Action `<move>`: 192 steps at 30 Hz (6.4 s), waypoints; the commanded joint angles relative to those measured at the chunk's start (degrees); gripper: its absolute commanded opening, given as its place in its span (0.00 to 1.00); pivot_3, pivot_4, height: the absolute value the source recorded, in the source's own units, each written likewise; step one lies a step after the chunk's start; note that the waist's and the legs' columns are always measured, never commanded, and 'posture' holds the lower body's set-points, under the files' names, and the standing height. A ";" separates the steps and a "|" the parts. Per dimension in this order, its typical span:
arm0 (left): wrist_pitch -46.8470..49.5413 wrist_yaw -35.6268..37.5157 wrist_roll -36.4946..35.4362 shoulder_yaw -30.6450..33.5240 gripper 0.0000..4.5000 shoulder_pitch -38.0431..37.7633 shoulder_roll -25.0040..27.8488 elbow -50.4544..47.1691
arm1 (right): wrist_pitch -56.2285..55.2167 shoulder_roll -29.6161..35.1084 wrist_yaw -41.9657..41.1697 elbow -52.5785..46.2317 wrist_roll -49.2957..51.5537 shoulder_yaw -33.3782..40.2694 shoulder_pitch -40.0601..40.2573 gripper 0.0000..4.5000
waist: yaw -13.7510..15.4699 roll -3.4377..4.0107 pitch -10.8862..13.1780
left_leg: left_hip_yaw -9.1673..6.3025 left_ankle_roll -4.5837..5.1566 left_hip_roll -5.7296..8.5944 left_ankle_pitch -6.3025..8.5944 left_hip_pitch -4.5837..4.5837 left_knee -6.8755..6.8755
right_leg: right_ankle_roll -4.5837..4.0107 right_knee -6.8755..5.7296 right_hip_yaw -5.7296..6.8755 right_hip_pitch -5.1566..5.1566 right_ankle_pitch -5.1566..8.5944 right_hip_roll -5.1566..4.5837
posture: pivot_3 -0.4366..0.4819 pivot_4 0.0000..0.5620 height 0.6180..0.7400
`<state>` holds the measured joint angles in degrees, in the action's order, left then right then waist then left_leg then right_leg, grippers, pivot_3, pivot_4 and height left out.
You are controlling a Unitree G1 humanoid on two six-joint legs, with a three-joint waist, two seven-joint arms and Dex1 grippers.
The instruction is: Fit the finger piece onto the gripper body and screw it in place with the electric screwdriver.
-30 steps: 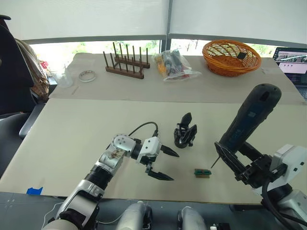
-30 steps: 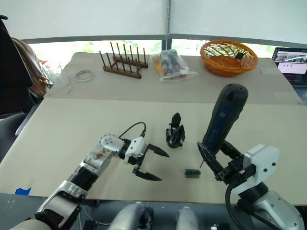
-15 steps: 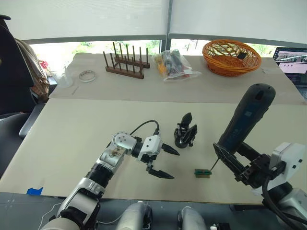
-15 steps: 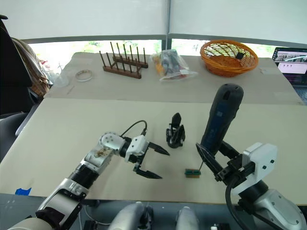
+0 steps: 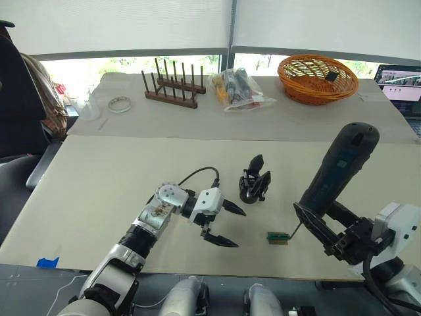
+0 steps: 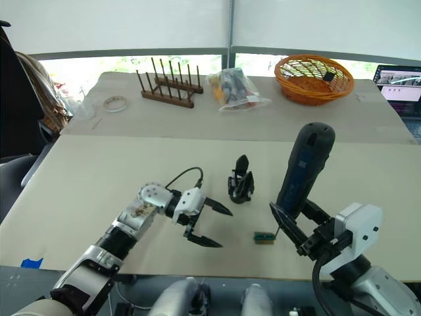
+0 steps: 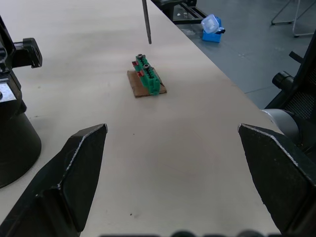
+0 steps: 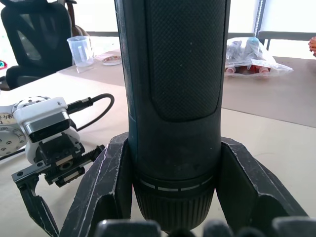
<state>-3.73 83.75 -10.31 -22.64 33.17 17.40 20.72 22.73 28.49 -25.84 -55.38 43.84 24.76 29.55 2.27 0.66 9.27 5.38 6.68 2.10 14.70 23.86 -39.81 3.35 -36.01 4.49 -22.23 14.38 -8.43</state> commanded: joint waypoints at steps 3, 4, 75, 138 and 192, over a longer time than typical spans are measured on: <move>0.89 0.25 0.15 -1.01 1.00 -0.42 -0.66 -1.13 | -3.66 -1.02 -1.11 -1.23 -0.88 -0.21 0.06 0.43 | -0.01 0.00 0.00 | -0.01 0.00 0.00 0.00 0.00 0.00 | 0.00 -0.01 -0.01 -0.01 0.00 0.00 | 0.48 0.27 1.00; 1.34 0.56 0.05 -1.14 1.00 -0.51 -0.70 -1.17 | -3.80 -1.15 -1.21 -1.22 -1.00 -0.27 0.19 0.43 | 0.00 0.00 0.00 | 0.00 0.00 0.00 0.00 0.00 0.00 | 0.00 0.00 -0.01 -0.01 0.00 0.00 | 0.48 0.27 1.00; 1.09 -1.18 1.31 -1.06 1.00 1.20 -2.51 0.69 | -5.70 -2.52 -2.98 2.26 -5.64 -2.26 -2.75 0.43 | 0.01 0.00 0.00 | 0.01 0.02 0.00 0.02 0.00 -0.01 | 0.01 0.01 -0.08 -0.02 -0.01 0.00 | 0.48 0.27 1.00; 3.65 0.69 -0.13 0.40 1.00 1.67 -0.62 -0.88 | -3.04 1.32 0.45 -2.51 -1.56 -1.60 -3.59 0.43 | -0.09 -0.01 0.00 | 0.02 0.02 0.00 0.02 0.00 -0.01 | 0.02 0.00 -0.09 -0.03 -0.01 0.00 | 0.48 0.27 1.00; 3.34 -13.43 0.72 7.66 1.00 4.79 -0.62 3.15 | 12.66 15.93 -23.02 34.92 9.84 -20.66 -65.81 0.43 | -1.12 -0.49 0.19 | -0.06 0.06 0.04 -0.01 0.54 -0.23 | 0.17 0.07 0.04 -0.08 -0.13 -0.02 | 0.48 0.27 1.00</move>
<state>1.10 70.31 -9.33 -14.92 36.72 17.28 23.82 36.02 44.68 -48.46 -19.76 53.67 1.05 -35.19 1.16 0.17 9.46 5.33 6.74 2.14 14.69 24.40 -40.04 3.52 -35.95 4.54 -22.32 14.25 -8.45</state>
